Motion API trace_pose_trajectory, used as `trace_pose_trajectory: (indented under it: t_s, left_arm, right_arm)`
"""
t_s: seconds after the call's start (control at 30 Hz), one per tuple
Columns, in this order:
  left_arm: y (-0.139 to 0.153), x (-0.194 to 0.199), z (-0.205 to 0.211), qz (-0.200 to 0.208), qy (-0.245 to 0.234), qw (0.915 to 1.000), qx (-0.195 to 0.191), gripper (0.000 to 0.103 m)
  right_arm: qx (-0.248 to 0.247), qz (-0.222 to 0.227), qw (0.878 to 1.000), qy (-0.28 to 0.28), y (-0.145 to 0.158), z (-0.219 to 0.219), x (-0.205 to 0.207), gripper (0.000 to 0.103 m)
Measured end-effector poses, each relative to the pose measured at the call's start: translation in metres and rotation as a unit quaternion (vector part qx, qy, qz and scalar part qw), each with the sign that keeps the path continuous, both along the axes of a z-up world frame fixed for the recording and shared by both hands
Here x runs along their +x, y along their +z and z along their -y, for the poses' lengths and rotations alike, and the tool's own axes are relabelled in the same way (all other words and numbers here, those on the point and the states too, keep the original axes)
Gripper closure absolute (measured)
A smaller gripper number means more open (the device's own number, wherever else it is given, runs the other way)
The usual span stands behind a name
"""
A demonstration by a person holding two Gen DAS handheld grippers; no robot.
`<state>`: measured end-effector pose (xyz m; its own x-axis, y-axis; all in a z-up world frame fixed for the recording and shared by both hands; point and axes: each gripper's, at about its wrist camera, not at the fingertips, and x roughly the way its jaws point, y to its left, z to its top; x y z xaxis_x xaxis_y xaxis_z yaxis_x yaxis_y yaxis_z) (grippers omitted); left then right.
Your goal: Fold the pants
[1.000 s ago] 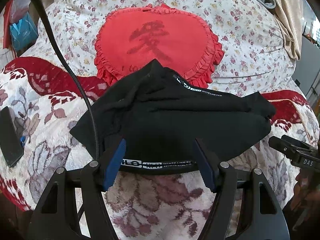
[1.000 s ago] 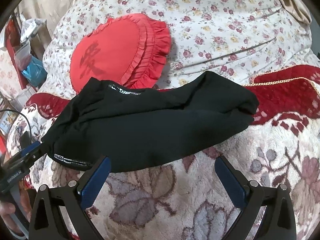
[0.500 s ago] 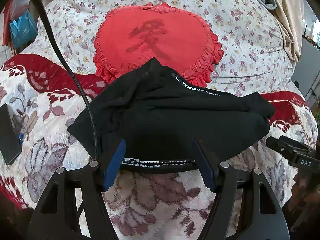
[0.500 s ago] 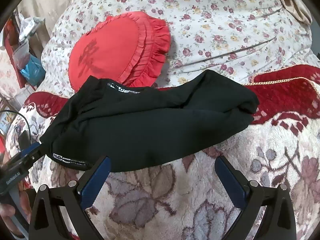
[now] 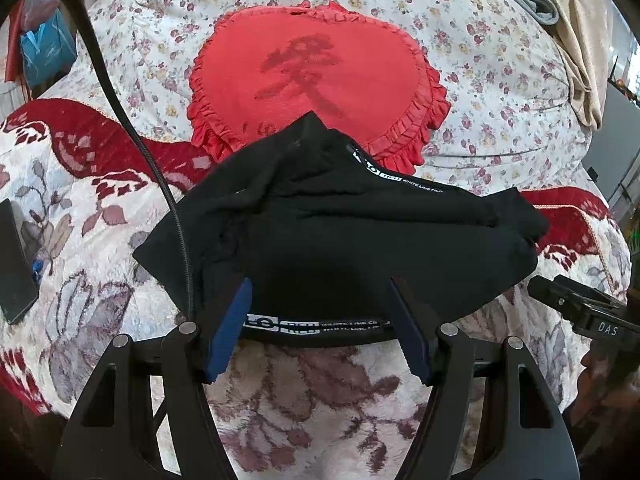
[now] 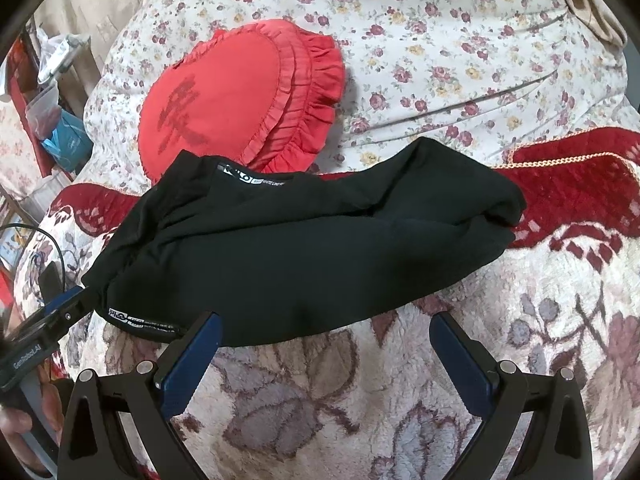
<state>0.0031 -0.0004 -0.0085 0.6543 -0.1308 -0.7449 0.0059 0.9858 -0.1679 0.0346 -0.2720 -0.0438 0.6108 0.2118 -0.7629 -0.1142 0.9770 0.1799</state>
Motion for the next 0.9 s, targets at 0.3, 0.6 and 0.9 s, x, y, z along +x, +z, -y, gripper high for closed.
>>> trace_pose_trajectory:
  t_s: [0.3, 0.6, 0.9]
  left_arm:
    - [-0.014, -0.001, -0.060, -0.020, 0.059, 0.9974, -0.036, 0.034]
    - [-0.057, 0.017, -0.097, -0.078, 0.129, 0.9839, -0.097, 0.034]
    - [-0.063, 0.051, -0.082, -0.077, 0.110, 0.9808, -0.141, 0.032]
  right_arm:
    - [0.025, -0.012, 0.999, -0.040, -0.013, 0.036, 0.002, 0.000]
    - [0.092, -0.022, 0.990, -0.104, -0.029, 0.090, 0.020, 0.000]
    - [0.190, -0.018, 0.973, -0.129, -0.046, 0.120, 0.066, 0.029]
